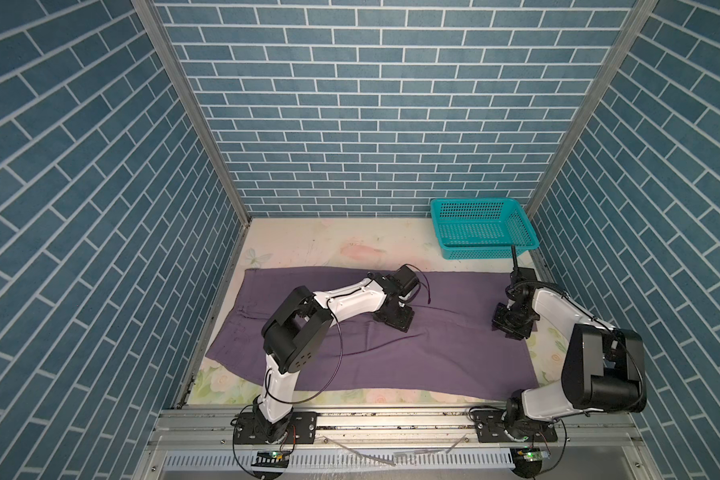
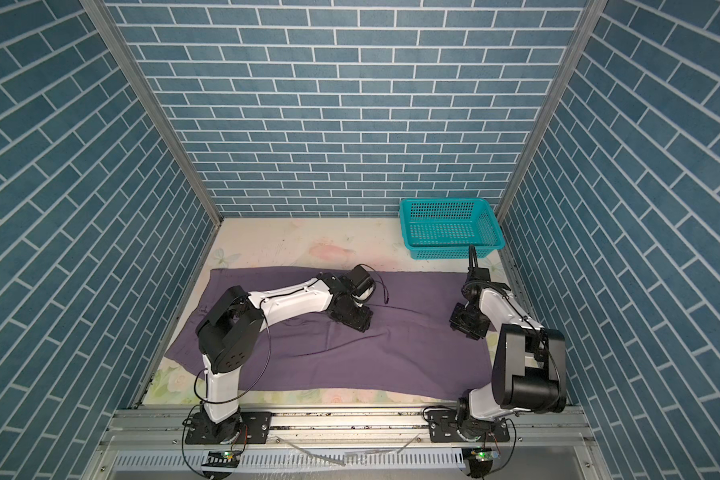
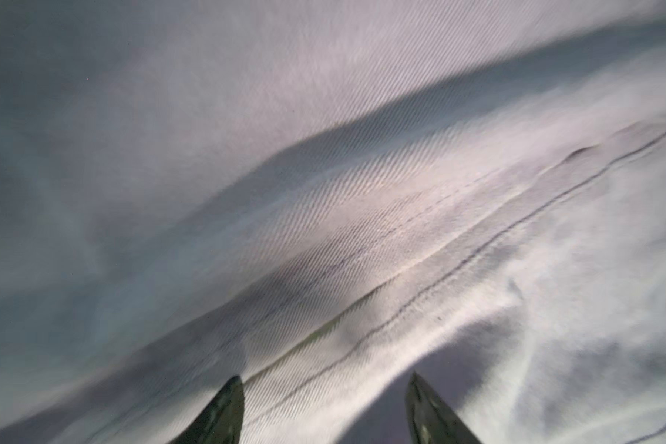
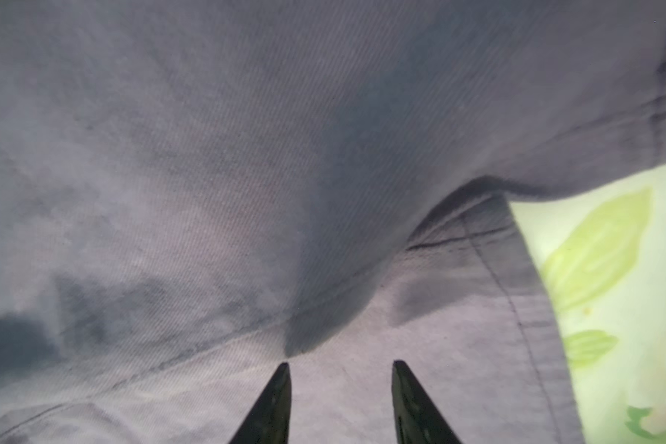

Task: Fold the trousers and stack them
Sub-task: 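Lay the folded trousers flat and draw both grippers back toward the robot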

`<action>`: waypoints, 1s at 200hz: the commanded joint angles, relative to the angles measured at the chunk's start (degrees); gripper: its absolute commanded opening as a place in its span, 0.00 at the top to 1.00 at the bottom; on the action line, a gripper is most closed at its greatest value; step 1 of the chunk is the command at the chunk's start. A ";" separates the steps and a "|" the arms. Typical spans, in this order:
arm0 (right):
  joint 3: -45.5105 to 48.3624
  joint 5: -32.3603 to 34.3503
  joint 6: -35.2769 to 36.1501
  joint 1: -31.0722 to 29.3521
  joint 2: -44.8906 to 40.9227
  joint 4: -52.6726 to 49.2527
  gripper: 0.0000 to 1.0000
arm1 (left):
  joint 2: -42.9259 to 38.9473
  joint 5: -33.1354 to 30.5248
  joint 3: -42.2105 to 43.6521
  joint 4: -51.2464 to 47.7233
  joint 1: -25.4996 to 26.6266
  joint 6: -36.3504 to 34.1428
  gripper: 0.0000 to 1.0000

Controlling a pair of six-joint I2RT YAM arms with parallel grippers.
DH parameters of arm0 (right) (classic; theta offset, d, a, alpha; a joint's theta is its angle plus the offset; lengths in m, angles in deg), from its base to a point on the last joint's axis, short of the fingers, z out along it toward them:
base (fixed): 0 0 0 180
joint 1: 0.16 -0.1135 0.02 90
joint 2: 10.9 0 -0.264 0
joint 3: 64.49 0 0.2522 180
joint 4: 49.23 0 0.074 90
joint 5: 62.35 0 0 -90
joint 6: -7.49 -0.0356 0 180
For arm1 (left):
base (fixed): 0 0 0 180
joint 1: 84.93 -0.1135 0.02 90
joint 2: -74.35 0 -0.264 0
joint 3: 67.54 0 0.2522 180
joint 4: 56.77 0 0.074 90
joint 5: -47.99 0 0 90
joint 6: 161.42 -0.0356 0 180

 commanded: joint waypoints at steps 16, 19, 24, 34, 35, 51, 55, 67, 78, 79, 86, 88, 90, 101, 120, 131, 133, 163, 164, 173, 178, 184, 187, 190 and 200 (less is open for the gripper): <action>0.99 -3.16 -2.90 3.71 -3.25 -2.09 1.00 | -8.52 -5.54 0.57 -3.54 -2.27 1.98 0.38; 1.24 -3.48 -3.04 4.08 -3.38 -1.74 1.00 | -9.12 -5.59 1.15 -3.42 -2.68 2.36 0.38; 1.57 -3.77 -3.29 4.62 -3.35 -1.20 1.00 | -10.41 -5.47 2.42 -2.89 -3.49 3.09 0.39; 1.80 -3.38 -3.58 5.34 -2.97 -0.09 1.00 | -13.02 -5.46 5.13 -1.87 -5.31 4.34 0.40; 1.81 -3.30 -3.62 5.38 -2.90 0.06 1.00 | -13.32 -5.46 5.48 -1.83 -5.39 4.46 0.40; 1.66 -2.22 -3.66 6.77 -0.72 2.09 0.84 | -17.58 -6.43 10.09 -0.47 -8.17 5.70 0.32; 1.52 -2.32 -3.66 7.19 0.06 2.62 0.82 | -18.64 -6.73 11.14 -0.37 -8.83 5.94 0.29; 0.80 -2.75 -3.83 8.28 2.59 4.31 0.78 | -21.63 -7.59 14.18 -0.01 -10.71 6.65 0.23; -0.41 -2.95 -4.14 9.05 4.90 5.65 0.76 | -24.35 -8.31 16.82 0.12 -12.57 7.48 0.20; -0.53 -2.95 -4.17 9.12 5.08 5.75 0.76 | -24.61 -8.38 17.12 0.13 -12.71 7.53 0.19; -1.70 -2.79 -4.23 9.51 6.57 6.16 0.76 | -26.38 -8.74 18.82 0.23 -13.99 8.01 0.18; -2.05 -2.67 -4.20 9.60 6.89 6.23 0.76 | -26.89 -8.81 19.29 0.29 -14.41 8.26 0.18; -2.40 -2.55 -4.24 9.67 7.23 6.33 0.76 | -27.42 -8.80 19.76 0.29 -14.85 8.40 0.18; -4.28 -1.80 -4.28 10.05 8.97 6.99 0.76 | -30.33 -9.23 22.31 0.51 -17.19 9.57 0.16; -7.47 -1.63 -4.46 10.64 12.47 7.42 0.76 | -34.85 -9.92 26.27 0.56 -21.58 11.20 0.13; -9.17 -1.64 -4.50 10.86 14.62 7.50 0.76 | -36.92 -10.02 27.97 0.31 -24.24 11.65 0.11; -9.45 -1.59 -4.47 10.91 14.99 7.51 0.76 | -37.17 -10.05 28.15 0.31 -24.64 11.74 0.10; -13.52 0.94 -3.89 11.55 19.88 7.18 0.75 | -41.03 -10.03 30.96 -0.19 -30.44 11.67 0.07; -13.68 0.97 -3.86 11.56 20.04 7.17 0.75 | -41.08 -9.99 30.96 -0.16 -30.61 11.69 0.07; -15.19 1.22 -3.69 11.84 21.47 6.44 0.75 | -41.47 -9.69 31.37 -0.26 -32.02 11.47 0.06; -15.84 1.19 -3.54 11.98 22.05 6.08 0.75 | -41.67 -9.60 31.47 -0.46 -32.81 11.32 0.06; -16.42 1.33 -3.34 12.05 22.57 5.89 0.75 | -41.73 -9.57 31.57 -0.70 -33.63 11.21 0.06; -16.67 1.47 -3.28 12.09 22.78 5.74 0.75 | -41.74 -9.59 31.63 -0.80 -33.89 11.22 0.06; -16.93 1.71 -3.19 12.09 22.90 5.55 0.75 | -41.74 -9.64 31.66 -0.91 -34.27 11.18 0.06; -17.41 2.19 -2.84 12.25 22.94 4.70 0.74 | -41.74 -10.06 31.88 -1.54 -34.94 11.23 0.06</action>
